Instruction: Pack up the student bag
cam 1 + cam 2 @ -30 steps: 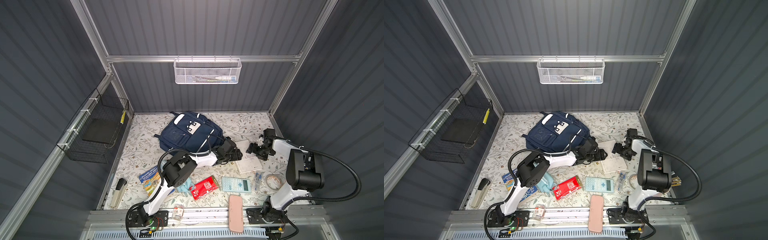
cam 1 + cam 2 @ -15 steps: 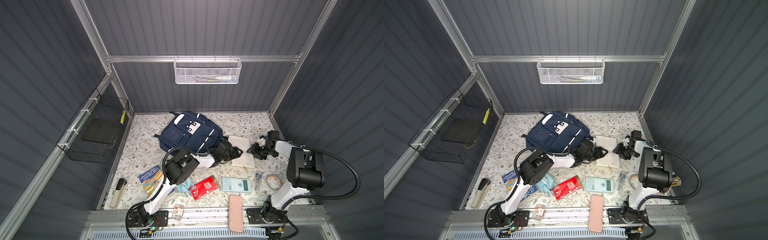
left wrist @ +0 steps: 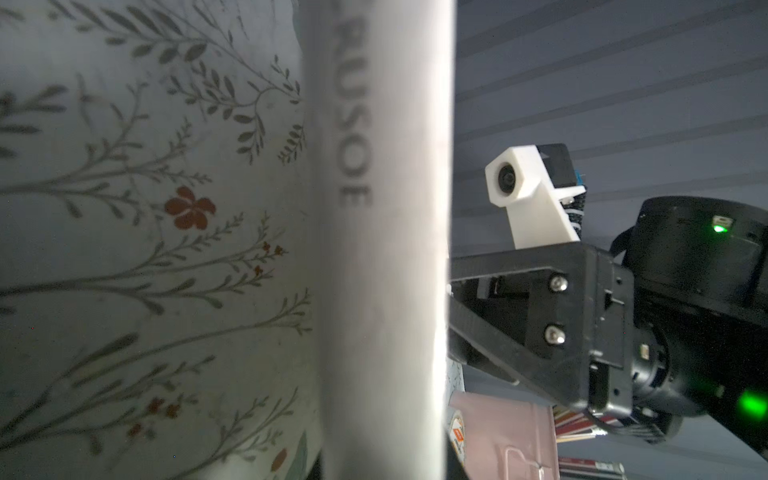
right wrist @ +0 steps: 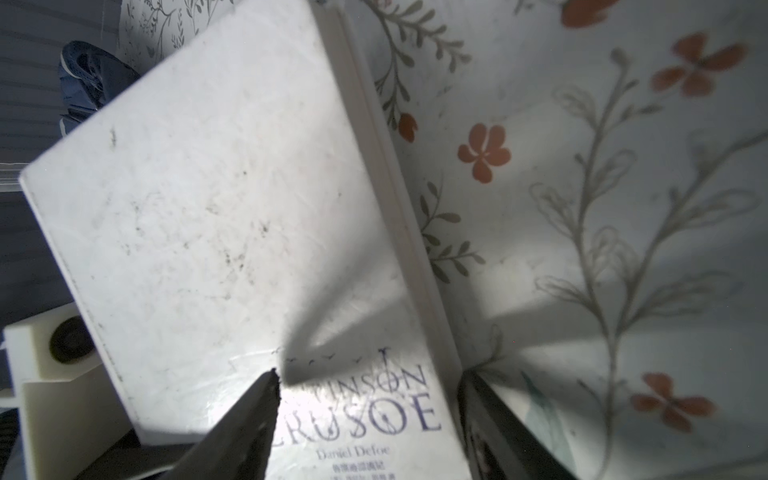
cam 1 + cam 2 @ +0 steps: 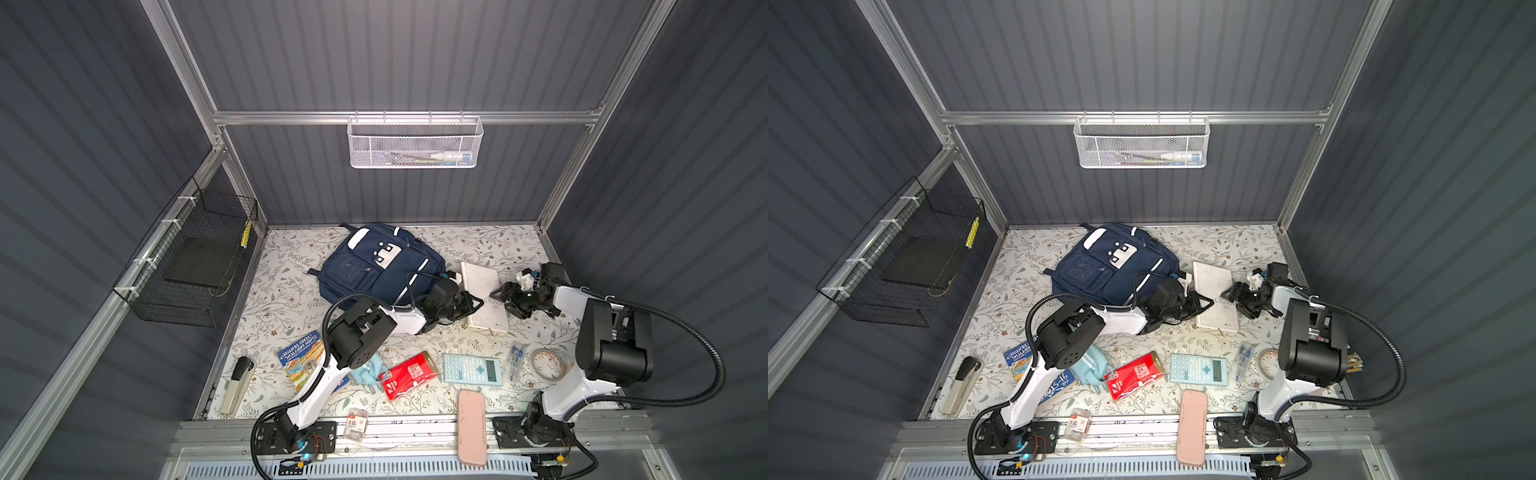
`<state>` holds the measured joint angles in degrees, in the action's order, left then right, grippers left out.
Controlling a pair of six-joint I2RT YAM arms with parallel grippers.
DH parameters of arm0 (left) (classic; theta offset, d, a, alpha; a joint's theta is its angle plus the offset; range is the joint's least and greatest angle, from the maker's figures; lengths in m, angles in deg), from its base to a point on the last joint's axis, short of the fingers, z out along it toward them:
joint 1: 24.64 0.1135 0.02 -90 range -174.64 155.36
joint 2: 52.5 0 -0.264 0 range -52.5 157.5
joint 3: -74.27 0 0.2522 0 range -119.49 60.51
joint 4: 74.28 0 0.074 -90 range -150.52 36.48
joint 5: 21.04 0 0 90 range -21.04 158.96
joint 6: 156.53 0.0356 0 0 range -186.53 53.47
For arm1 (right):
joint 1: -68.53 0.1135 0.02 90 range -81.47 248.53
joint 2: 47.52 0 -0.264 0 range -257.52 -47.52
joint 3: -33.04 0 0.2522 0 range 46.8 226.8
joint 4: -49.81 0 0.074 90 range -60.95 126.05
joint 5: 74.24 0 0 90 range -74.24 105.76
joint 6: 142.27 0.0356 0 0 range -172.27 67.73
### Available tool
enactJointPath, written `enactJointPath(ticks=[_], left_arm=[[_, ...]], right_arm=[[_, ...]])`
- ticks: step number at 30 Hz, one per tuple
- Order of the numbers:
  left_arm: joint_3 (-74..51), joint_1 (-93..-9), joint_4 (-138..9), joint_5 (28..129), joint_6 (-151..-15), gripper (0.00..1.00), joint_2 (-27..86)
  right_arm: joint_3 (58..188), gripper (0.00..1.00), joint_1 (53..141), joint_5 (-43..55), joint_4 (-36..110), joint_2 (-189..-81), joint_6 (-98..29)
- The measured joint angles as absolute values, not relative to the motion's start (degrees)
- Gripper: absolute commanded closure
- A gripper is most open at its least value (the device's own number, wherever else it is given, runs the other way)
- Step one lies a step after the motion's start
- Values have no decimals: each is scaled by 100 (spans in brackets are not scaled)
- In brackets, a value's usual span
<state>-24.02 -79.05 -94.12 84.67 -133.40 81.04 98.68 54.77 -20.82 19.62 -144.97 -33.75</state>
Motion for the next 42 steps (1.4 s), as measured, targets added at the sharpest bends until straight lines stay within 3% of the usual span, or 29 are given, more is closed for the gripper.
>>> enactJointPath(ticks=[9, 18, 31, 37, 42], left_arm=[[-1493, -7831, -10088, 9028, -13655, 100, 7625], [-1117, -7748, -10595, 9243, -13980, 100, 7105], [-916, -7440, -10437, 9435, -13860, 100, 6222], [-920, -7414, -10857, 9560, -13934, 100, 6095], [-920, -7403, -10986, 9717, -14026, 100, 6156]], right_arm=[[9665, 19, 5387, -2827, 2266, -13983, -3263], [9538, 18, 5405, -4027, 3090, -13413, -3119], [9540, 16, 5356, -3791, 2751, -12620, -3106], [9544, 22, 5481, -4178, 2928, -12560, -3005], [9367, 36, 5818, -4692, 3645, -12585, -2678]])
